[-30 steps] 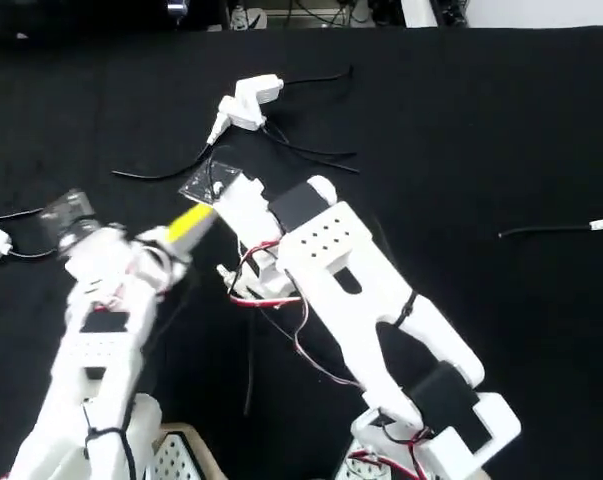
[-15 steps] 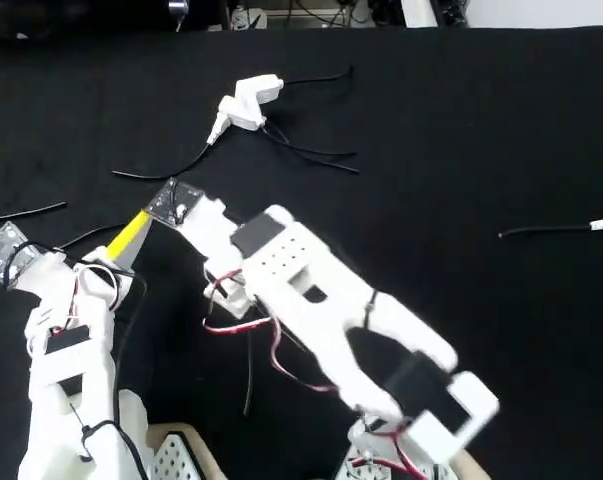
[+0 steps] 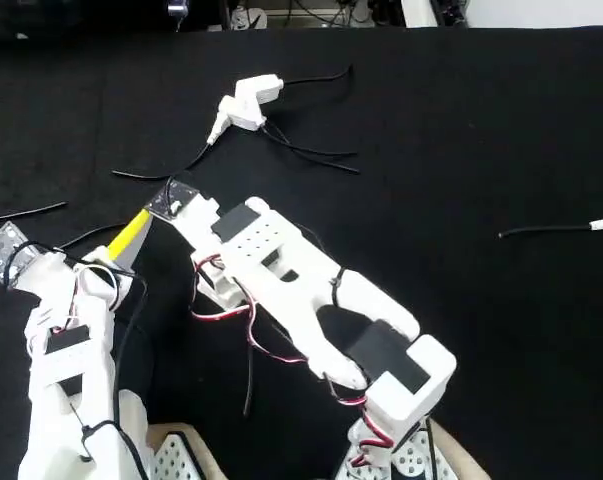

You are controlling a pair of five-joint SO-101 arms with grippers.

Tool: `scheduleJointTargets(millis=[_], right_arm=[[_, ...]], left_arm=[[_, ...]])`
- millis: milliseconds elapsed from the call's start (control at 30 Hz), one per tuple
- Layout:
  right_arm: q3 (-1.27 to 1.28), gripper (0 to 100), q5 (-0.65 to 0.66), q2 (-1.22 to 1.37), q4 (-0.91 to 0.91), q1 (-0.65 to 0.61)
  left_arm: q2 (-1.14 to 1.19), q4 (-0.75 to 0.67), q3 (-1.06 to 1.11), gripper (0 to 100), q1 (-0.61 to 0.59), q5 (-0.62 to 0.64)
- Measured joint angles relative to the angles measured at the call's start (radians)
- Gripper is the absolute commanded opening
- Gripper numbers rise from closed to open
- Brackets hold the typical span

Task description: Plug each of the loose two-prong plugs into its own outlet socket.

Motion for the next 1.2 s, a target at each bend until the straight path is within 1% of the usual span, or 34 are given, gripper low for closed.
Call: scheduleJointTargets(millis=[467, 667, 900, 1200], right_arm=[[-0.028, 9.0, 0.0, 0.06, 0.0, 0.003], [-0.054, 17.9, 0.0, 0.083, 0.009, 0.003], [-0.11, 18.0, 0.0, 0.091, 0.071, 0.0], [-0.117, 18.0, 0.0, 0.091, 0.066, 0.0]], left_arm=[[0.0, 0.0, 0.0, 54, 0.0, 0.0], [0.0, 0.0, 0.0, 54, 0.0, 0.0], [0.0, 0.0, 0.0, 54, 0.0, 0.0], [0.0, 0.0, 0.0, 54, 0.0, 0.0]])
